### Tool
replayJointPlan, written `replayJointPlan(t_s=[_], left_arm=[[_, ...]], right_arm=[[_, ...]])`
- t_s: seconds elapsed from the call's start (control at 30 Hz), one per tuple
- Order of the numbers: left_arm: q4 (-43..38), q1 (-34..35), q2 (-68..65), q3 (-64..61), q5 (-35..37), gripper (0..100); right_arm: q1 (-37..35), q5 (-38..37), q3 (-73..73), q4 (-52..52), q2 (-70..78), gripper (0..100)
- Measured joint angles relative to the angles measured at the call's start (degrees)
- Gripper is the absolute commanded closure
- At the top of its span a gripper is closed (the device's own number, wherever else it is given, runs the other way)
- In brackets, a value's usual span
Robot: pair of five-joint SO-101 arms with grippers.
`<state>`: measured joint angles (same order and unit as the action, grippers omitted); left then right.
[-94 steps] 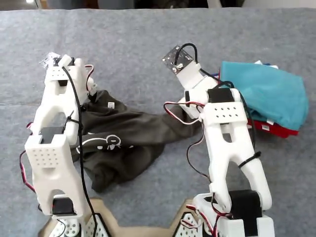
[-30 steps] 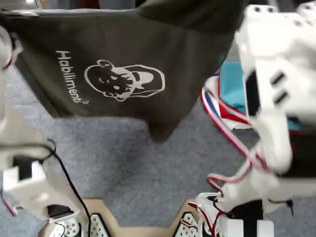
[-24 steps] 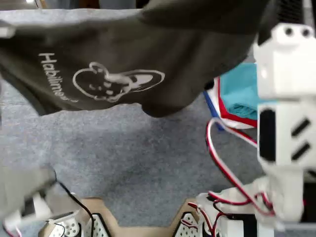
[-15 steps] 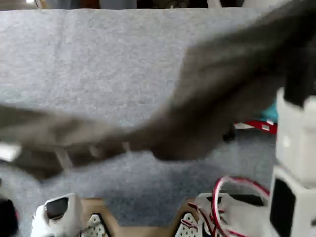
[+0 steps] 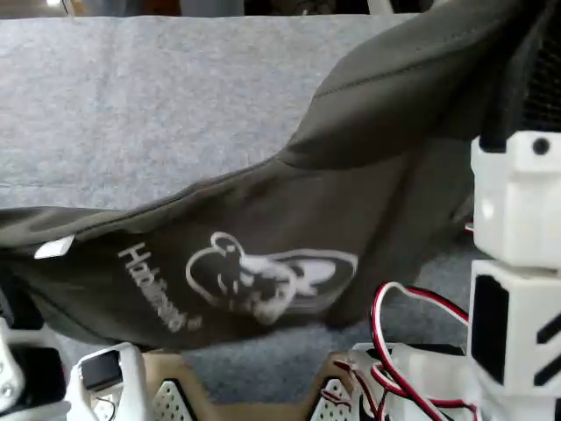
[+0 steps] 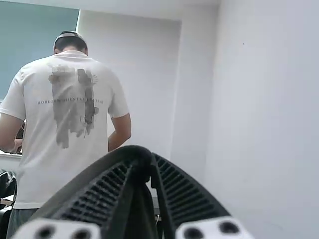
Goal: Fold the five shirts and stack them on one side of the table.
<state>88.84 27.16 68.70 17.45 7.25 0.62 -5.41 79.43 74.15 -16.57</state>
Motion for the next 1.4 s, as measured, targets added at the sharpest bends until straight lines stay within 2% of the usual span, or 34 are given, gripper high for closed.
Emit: replayJointPlan(t_s=[0.2, 0.37, 0.5, 0.6, 0.7, 0.87, 1.03, 1.1, 1.23, 1.3, 1.4], left_arm=[[0.00, 10.11, 2.99, 0.00, -0.18, 97], [0.00, 11.16, 6.33, 0.00, -0.44, 97], [0.00, 11.25, 7.03, 0.09, -0.44, 97], [-0.26, 11.25, 7.03, -0.79, -0.44, 97], [-3.25, 11.25, 5.98, -6.77, -0.44, 97], [-17.85, 10.81, -1.23, -24.26, -0.35, 97], [-42.64, 1.85, -15.47, -43.52, -4.57, 97], [-53.63, -0.62, -24.62, -46.86, -5.63, 97], [-70.59, -1.14, -44.84, -42.73, -3.52, 97], [-72.00, -1.14, -55.12, -36.04, -2.37, 97], [-69.01, -1.14, -69.10, -23.38, -1.76, 97]], right_arm=[[0.00, -3.60, -0.26, 0.00, -1.05, 98.5], [-0.09, -9.58, 0.26, 3.34, -2.37, 98.5], [-3.52, -12.84, -1.32, 6.07, -1.85, 98.5], [-5.80, -14.42, -4.84, 5.80, -2.20, 98.5], [-6.51, -14.86, -10.11, 2.55, -0.79, 98.5], [-6.68, -14.86, -25.14, -8.70, 7.30, 98.5], [-8.18, -14.86, -37.98, -23.82, 16.00, 98.5], [-8.18, -14.86, -41.05, -30.15, 20.57, 98.5], [-8.35, -14.86, -41.93, -40.53, 29.71, 98.5], [-8.35, -14.77, -41.93, -45.01, 34.29, 98.5], [-8.35, -14.86, -39.56, -49.32, 42.02, 98.5]])
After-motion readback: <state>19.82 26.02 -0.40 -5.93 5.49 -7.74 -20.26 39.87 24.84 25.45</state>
